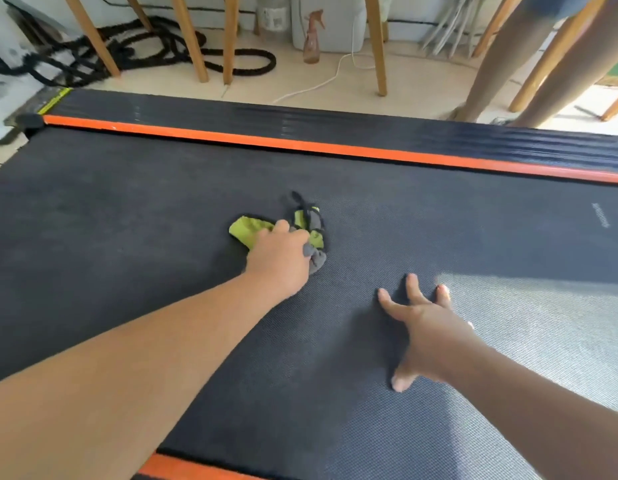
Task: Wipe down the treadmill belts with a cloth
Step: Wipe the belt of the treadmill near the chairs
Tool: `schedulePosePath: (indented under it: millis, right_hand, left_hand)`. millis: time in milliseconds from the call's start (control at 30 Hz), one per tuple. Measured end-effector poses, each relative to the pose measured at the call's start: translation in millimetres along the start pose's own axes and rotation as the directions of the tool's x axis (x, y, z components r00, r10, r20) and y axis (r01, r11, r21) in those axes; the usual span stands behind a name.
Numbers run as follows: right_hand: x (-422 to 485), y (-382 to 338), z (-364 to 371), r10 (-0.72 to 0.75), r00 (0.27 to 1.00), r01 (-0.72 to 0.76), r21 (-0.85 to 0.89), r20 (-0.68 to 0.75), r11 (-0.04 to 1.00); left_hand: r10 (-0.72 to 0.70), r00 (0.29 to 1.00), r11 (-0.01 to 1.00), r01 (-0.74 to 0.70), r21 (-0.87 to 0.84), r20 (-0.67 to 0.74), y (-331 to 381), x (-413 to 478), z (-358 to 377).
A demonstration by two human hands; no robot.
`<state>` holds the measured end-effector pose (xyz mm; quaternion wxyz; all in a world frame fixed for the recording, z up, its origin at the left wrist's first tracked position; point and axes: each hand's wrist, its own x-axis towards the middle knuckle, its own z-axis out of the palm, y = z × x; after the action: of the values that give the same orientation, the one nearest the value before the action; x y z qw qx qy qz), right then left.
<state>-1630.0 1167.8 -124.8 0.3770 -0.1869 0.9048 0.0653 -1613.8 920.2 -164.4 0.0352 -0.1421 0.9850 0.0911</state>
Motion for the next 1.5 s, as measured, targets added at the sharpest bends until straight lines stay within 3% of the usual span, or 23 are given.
schedulePosePath:
  millis: [67, 167, 233, 267, 333, 367, 433, 500, 567, 600, 667, 733, 833, 900, 967, 1000, 1067, 1133, 1200, 1267, 1333, 1433, 1500]
  right_hand:
    - [0, 1, 0, 0.005, 1.0, -0.005, 0.012, 0.009, 1.0]
    - [3, 2, 1, 0.011, 1.0, -0.011, 0.023, 0.01, 1.0]
    - [3, 2, -1, 0.024, 0.999, -0.025, 0.034, 0.024, 0.999]
    - [3, 2, -1, 0.024, 0.999, -0.025, 0.04, 0.035, 0.999]
    - [5, 2, 0, 0.02, 0.999, -0.022, 0.055, 0.039, 0.998]
    - [4, 2, 0, 0.02, 0.999, -0.022, 0.054, 0.026, 0.998]
    - [3, 2, 0, 0.025, 1.0, -0.025, 0.041, 0.013, 0.999]
    - [5, 3, 3, 0.025, 1.0, -0.025, 0.046, 0.011, 0.999]
    - [7, 2, 2, 0.026, 1.0, -0.027, 0.05, 0.014, 0.998]
    - [7, 2, 2, 0.034, 0.999, -0.034, 0.051, 0.017, 0.998]
    - [8, 3, 4, 0.037, 0.999, -0.038, 0.064, 0.015, 0.997]
    - [10, 4, 6, 0.035, 0.999, -0.035, 0.071, 0.009, 0.997]
    - [9, 4, 5, 0.041, 0.999, -0.041, 0.059, 0.007, 0.997]
    - [9, 4, 7, 0.033, 0.999, -0.032, 0.053, -0.004, 0.998]
    - [8, 4, 5, 0.035, 0.999, -0.034, 0.069, -0.006, 0.997]
    - [8, 4, 4, 0.043, 0.999, -0.043, 0.067, 0.003, 0.997]
    - [10, 3, 5, 0.054, 0.998, -0.054, 0.059, 0.015, 0.997]
    - [12, 3, 6, 0.059, 0.998, -0.06, 0.066, 0.018, 0.996]
    - [10, 3, 4, 0.055, 0.998, -0.056, 0.061, 0.017, 0.997]
    - [7, 2, 2, 0.051, 0.998, -0.052, 0.07, 0.023, 0.996]
    - [5, 1, 0, 0.046, 0.999, -0.048, 0.084, 0.019, 0.995]
    - [2, 1, -2, 0.056, 0.998, -0.059, 0.064, 0.042, 0.996]
    - [4, 2, 1, 0.053, 0.998, -0.055, 0.068, 0.026, 0.996]
  left_hand:
    - [0.253, 0.967, 0.966, -0.251, -0.069, 0.016, 16, -17, 6]
    - [0.53, 0.832, 0.848, -0.518, -0.11, 0.164, 6, -10, -2]
    - [0.415, 0.896, 0.908, -0.42, -0.003, 0.157, -9, 18, -6]
    - [0.251, 0.964, 0.968, -0.252, 0.005, 0.082, -16, 29, -8]
    - [0.005, 0.997, 1.0, -0.003, 0.031, -0.071, -12, 32, -4]
    - [0.004, 0.997, 0.999, 0.0, 0.049, -0.08, 0, 26, 0]
    - [0.208, 0.978, 0.978, -0.208, -0.019, -0.007, 27, -5, 7]
    - [0.48, 0.873, 0.876, -0.472, -0.099, 0.084, 35, -42, 9]
    - [0.549, 0.823, 0.836, -0.541, -0.095, 0.144, 15, -35, 3]
    - [0.488, 0.863, 0.873, -0.484, -0.063, 0.13, 5, -23, 2]
    - [0.197, 0.98, 0.98, -0.196, -0.025, 0.038, -6, 1, -2]
    - [0.06, 0.997, 0.997, -0.058, 0.043, -0.05, 7, 5, -1]
    - [0.275, 0.96, 0.961, -0.275, -0.013, 0.048, 43, -34, 6]
    - [0.503, 0.857, 0.863, -0.492, -0.113, 0.112, 39, -59, 8]
    - [0.573, 0.803, 0.819, -0.566, -0.091, 0.164, 13, -35, 5]
    - [0.526, 0.833, 0.849, -0.528, -0.038, 0.173, 2, -20, 4]
    - [0.242, 0.968, 0.97, -0.242, 0.002, 0.064, -12, 9, -2]
    - [0.056, 0.998, 0.998, -0.056, -0.007, -0.01, 2, 13, -3]
    - [0.185, 0.981, 0.982, -0.182, -0.044, 0.061, 30, -8, 2]
    - [0.426, 0.89, 0.904, -0.413, -0.109, 0.162, 45, -41, 3]
    - [0.493, 0.852, 0.87, -0.484, -0.095, 0.176, 32, -37, -2]
    - [0.29, 0.952, 0.952, -0.298, 0.074, 0.096, 7, 1, -5]
    - [0.115, 0.993, 0.993, -0.115, 0.029, 0.027, 7, 7, -3]
